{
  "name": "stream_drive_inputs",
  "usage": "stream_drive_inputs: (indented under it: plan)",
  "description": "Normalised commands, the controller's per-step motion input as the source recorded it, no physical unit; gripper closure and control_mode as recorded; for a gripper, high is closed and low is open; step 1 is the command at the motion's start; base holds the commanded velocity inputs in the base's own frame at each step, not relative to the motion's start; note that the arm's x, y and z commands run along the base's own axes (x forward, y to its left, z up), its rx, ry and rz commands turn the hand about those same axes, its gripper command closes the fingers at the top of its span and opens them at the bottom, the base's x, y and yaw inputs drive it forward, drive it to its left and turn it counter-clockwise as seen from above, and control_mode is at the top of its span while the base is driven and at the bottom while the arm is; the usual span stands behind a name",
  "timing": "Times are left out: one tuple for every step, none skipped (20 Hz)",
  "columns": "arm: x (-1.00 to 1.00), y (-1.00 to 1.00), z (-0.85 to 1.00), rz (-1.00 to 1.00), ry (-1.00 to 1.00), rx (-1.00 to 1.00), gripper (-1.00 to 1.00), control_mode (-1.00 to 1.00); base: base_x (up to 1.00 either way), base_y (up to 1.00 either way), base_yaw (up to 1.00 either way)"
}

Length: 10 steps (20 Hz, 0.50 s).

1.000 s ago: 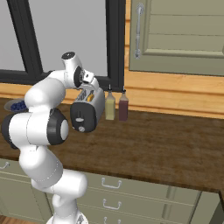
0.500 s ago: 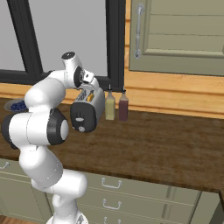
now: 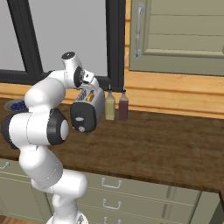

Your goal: Start the toaster. Once the lever pops up, take the bread to the plate on the dining counter.

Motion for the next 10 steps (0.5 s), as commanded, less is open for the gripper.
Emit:
stream_drive_inputs:
  plan:
    - [0.0,0.0,0.0,0.0,0.0,0.0,-1.0,-1.0,0.0,0.0,0.0]
    - [0.0,0.0,0.0,0.0,0.0,0.0,-1.0,-1.0,0.0,0.0,0.0]
    - [0.0,0.0,0.0,0.0,0.0,0.0,-1.0,-1.0,0.0,0.0,0.0]
    - [0.0,0.0,0.0,0.0,0.0,0.0,-1.0,-1.0,0.0,0.0,0.0]
    - [0.0,0.0,0.0,0.0,0.0,0.0,-1.0,-1.0,0.0,0.0,0.0]
    - [0.0,0.0,0.0,0.0,0.0,0.0,-1.0,-1.0,0.0,0.0,0.0]
    - [0.0,0.0,0.0,0.0,0.0,0.0,-1.0,-1.0,0.0,0.0,0.0]
    - [0.0,0.0,0.0,0.0,0.0,0.0,-1.0,-1.0,0.0,0.0,0.0]
    - [0.0,0.0,0.0,0.0,0.0,0.0,-1.0,-1.0,0.0,0.0,0.0]
    - [0.0,0.0,0.0,0.0,0.0,0.0,-1.0,-1.0,0.0,0.0,0.0]
